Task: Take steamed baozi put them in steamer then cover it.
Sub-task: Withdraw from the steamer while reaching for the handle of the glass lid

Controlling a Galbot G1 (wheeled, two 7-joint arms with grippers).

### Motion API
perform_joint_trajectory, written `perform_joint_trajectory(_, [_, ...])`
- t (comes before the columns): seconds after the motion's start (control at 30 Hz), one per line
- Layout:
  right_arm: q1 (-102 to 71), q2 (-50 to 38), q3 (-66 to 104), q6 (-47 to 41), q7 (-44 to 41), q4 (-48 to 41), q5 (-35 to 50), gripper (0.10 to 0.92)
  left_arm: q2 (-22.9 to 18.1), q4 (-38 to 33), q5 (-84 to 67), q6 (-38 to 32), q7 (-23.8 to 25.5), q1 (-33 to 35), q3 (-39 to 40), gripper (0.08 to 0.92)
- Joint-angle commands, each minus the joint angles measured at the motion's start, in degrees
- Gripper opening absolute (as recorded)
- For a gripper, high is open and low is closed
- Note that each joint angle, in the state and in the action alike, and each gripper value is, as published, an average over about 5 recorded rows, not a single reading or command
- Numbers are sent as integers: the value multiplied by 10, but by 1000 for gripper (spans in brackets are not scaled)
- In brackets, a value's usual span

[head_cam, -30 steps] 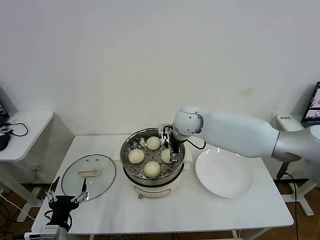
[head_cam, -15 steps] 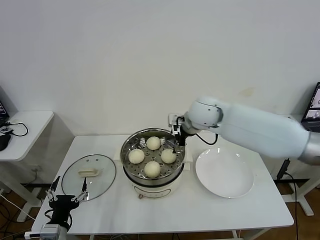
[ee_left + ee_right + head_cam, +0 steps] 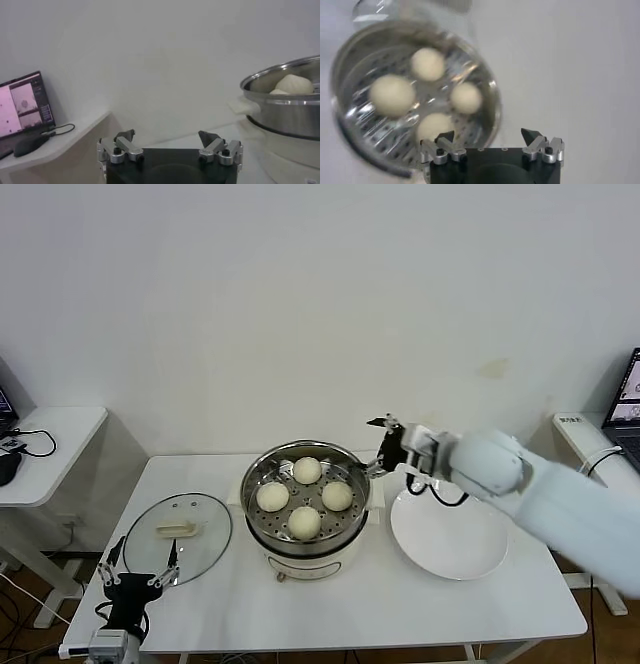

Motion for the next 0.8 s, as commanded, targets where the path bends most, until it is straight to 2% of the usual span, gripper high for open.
perform_joint_trajectory(0.03, [-481,92,483,247,103,22,-57,823,3,24,34,-1,-4,-12,4,823])
perform_joint_trajectory(0.2, [-588,215,618,319,64,17,-73,823,16,62,123,-13,-12,-30,1,823])
perform_joint_trajectory(0.4, [-672,319,700,337,36,22,-74,823,53,107,315,-36,-17,-43,-15,823])
perform_joint_trajectory(0.63, [-725,368,747,337,32,31,-74,823,102,182,513,-74,-30,-48,-28,823])
perform_joint_trajectory(0.8, [-740,379,763,338,32,34,-77,823,125,238,602,-97,-45,-60,-13,823])
